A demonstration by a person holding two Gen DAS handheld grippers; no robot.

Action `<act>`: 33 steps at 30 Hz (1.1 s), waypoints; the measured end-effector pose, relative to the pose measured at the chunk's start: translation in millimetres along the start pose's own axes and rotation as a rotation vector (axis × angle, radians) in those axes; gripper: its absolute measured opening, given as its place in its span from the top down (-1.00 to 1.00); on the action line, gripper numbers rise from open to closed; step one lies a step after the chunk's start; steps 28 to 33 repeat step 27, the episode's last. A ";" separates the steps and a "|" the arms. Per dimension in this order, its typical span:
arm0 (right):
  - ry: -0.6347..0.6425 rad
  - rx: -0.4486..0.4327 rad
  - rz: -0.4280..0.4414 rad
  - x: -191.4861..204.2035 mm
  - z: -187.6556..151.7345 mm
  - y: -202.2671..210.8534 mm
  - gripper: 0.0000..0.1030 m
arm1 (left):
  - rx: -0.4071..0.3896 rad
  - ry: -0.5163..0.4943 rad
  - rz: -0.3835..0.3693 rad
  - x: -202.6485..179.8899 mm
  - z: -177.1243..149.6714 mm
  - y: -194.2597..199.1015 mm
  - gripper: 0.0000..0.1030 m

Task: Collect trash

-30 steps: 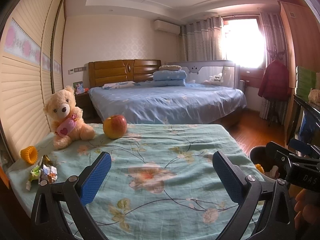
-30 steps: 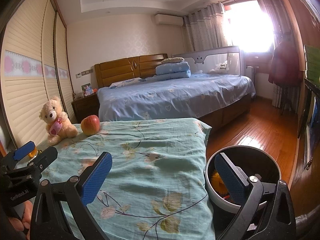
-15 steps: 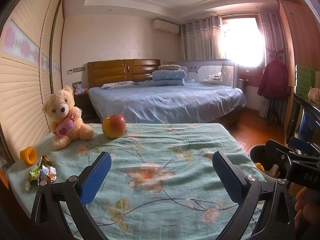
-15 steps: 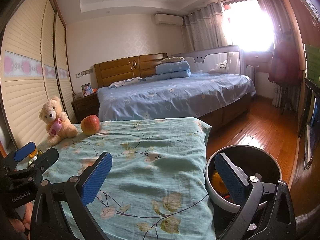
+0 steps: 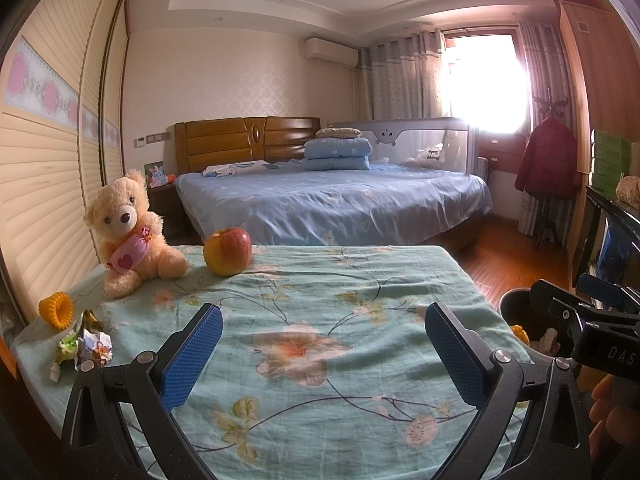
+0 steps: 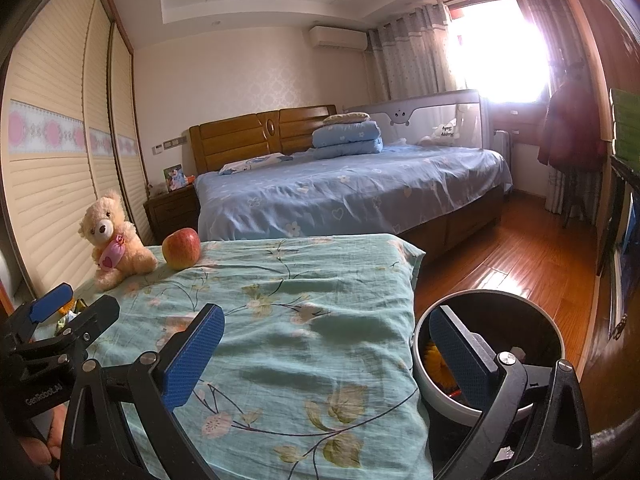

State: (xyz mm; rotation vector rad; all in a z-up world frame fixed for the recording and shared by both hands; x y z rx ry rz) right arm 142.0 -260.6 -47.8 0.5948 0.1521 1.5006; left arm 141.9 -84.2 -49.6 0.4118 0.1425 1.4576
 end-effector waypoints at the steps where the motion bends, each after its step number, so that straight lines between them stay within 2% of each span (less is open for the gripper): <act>1: -0.001 0.000 0.000 -0.6 0.0 -0.2 -1.00 | 0.001 0.000 -0.001 0.0 -0.1 -0.2 -0.99; 33: 0.005 0.049 0.001 12.6 -12.9 -11.6 -1.00 | 0.032 0.011 -0.013 8.3 -5.7 -14.2 -0.99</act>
Point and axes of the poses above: each gripper's, at about its wrist camera, not at the fingertips, and y roughly against the way its jaws point, x to its left, z to its top, the point moved 10 cm from there along -y, roughly the way its jaws point, and after that the axes turned 9 degrees about -y, right-handed, at the moved point
